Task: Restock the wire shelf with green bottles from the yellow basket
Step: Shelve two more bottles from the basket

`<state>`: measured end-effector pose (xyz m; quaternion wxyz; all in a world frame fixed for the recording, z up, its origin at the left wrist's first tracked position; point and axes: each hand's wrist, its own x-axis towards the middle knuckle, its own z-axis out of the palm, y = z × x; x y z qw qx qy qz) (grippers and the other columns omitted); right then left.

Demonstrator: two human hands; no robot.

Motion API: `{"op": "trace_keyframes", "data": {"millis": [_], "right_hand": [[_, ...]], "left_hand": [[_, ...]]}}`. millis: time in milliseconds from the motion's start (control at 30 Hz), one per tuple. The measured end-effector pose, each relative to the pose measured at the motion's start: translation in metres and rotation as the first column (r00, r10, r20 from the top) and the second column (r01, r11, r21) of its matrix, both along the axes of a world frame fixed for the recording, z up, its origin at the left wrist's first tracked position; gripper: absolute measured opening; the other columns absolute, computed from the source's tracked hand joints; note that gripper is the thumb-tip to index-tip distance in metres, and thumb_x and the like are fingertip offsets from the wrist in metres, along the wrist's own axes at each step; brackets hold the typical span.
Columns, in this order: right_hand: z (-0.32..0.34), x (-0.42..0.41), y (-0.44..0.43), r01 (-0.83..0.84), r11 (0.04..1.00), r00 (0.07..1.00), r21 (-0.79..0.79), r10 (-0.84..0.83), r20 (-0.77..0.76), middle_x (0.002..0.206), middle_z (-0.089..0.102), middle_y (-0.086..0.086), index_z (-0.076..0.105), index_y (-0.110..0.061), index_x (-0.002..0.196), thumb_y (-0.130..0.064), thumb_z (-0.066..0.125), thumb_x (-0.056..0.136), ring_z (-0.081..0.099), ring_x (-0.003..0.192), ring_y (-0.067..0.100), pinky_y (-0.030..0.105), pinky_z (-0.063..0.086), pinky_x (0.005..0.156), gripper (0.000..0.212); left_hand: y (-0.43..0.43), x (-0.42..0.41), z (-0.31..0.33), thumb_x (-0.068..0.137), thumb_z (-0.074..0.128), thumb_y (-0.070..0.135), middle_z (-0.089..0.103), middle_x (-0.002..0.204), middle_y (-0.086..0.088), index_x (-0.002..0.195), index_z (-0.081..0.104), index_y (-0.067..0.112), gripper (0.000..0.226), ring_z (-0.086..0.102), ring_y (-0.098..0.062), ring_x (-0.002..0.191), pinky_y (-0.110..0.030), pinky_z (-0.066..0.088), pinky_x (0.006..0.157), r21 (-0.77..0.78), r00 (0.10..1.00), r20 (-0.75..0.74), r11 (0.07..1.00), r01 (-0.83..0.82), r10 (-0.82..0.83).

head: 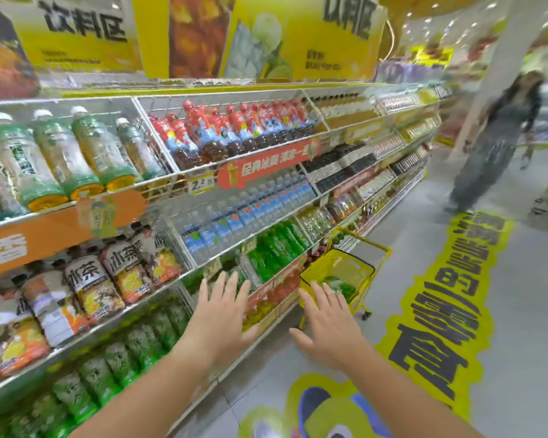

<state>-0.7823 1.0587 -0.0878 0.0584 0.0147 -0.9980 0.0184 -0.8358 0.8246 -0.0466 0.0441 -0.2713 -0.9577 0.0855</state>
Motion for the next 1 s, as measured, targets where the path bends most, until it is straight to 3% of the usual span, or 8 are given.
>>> {"op": "trace_keyframes", "data": {"millis": [100, 233, 333, 467, 600, 700, 1000], "right_hand": [[0.003, -0.002, 0.058, 0.005, 1.0, 1.0, 0.027, -0.005, 0.0, 0.158, 0.031, 0.013, 0.036, -0.018, 0.152, -0.073, 0.032, 0.087, 0.031, 0.144, 0.037, 0.057, 0.029, 0.113, 0.085], [0.013, -0.007, 0.139, 0.039, 0.997, 0.999, 0.064, -0.039, -0.009, 0.144, 0.053, 0.013, 0.054, -0.018, 0.14, -0.073, 0.04, 0.083, 0.052, 0.129, 0.037, 0.054, 0.045, 0.101, 0.08], [0.018, -0.009, 0.191, 0.041, 0.998, 0.999, 0.045, -0.039, -0.031, 0.153, 0.041, 0.014, 0.043, -0.018, 0.148, -0.07, 0.038, 0.084, 0.039, 0.139, 0.038, 0.056, 0.033, 0.11, 0.082], [0.021, -0.018, 0.248, 0.056, 0.997, 0.998, 0.045, -0.054, -0.034, 0.157, 0.032, 0.014, 0.034, -0.02, 0.152, -0.068, 0.035, 0.086, 0.027, 0.145, 0.039, 0.056, 0.024, 0.115, 0.081], [0.024, -0.045, 0.299, 0.096, 0.993, 0.995, 0.067, -0.094, -0.036, 0.15, 0.044, 0.015, 0.043, -0.016, 0.147, -0.068, 0.038, 0.086, 0.041, 0.137, 0.039, 0.055, 0.037, 0.108, 0.08], [0.024, -0.074, 0.334, 0.104, 0.992, 0.994, 0.068, -0.103, -0.025, 0.143, 0.051, 0.018, 0.048, -0.012, 0.141, -0.065, 0.039, 0.085, 0.05, 0.129, 0.041, 0.056, 0.044, 0.102, 0.078], [0.009, -0.195, 0.449, 0.125, 0.984, 0.992, 0.129, -0.123, -0.02, 0.139, 0.054, 0.019, 0.052, -0.013, 0.139, -0.063, 0.037, 0.085, 0.052, 0.127, 0.041, 0.056, 0.044, 0.102, 0.075]], "left_hand": [[0.066, -0.006, 0.002, 0.091, 0.021, 0.072, 0.01, 0.168, -0.014, 0.162, 0.01, 0.017, 0.09, 0.006, -0.036, 0.155, -0.06, 0.008, 0.123, 0.03, 0.999, -0.02, 0.999, 0.029, -0.029], [0.149, -0.016, 0.002, 0.088, 0.021, 0.072, 0.015, 0.167, -0.015, 0.161, 0.016, 0.016, 0.092, 0.01, -0.037, 0.154, -0.063, 0.012, 0.122, 0.085, 0.997, -0.032, 0.994, 0.067, -0.064], [0.202, -0.023, 0.002, 0.083, 0.012, 0.073, 0.009, 0.168, -0.014, 0.162, 0.008, 0.017, 0.096, 0.005, -0.036, 0.155, -0.061, 0.006, 0.122, 0.073, 0.997, 0.009, 0.995, 0.07, -0.071], [0.264, -0.04, -0.004, 0.078, 0.009, 0.073, 0.018, 0.167, -0.015, 0.16, 0.018, 0.015, 0.101, 0.013, -0.037, 0.154, -0.063, 0.014, 0.121, 0.101, 0.997, 0.005, 0.992, 0.082, -0.083], [0.319, -0.068, -0.009, 0.079, 0.008, 0.074, 0.009, 0.168, -0.014, 0.162, 0.006, 0.017, 0.1, 0.005, -0.036, 0.155, -0.061, 0.009, 0.122, 0.084, 0.995, 0.026, 0.992, 0.095, -0.098], [0.353, -0.096, -0.018, 0.09, 0.024, 0.072, 0.006, 0.169, -0.013, 0.162, 0.003, 0.017, 0.093, 0.002, -0.036, 0.155, -0.061, 0.007, 0.122, 0.083, 0.991, 0.03, 0.988, 0.128, -0.131], [0.46, -0.223, -0.056, 0.094, 0.024, 0.071, 0.0, 0.169, -0.014, 0.161, -0.007, 0.016, 0.092, 0.0, -0.036, 0.155, -0.059, 0.005, 0.123, 0.081, 0.99, 0.059, 0.989, 0.122, -0.127]]}}
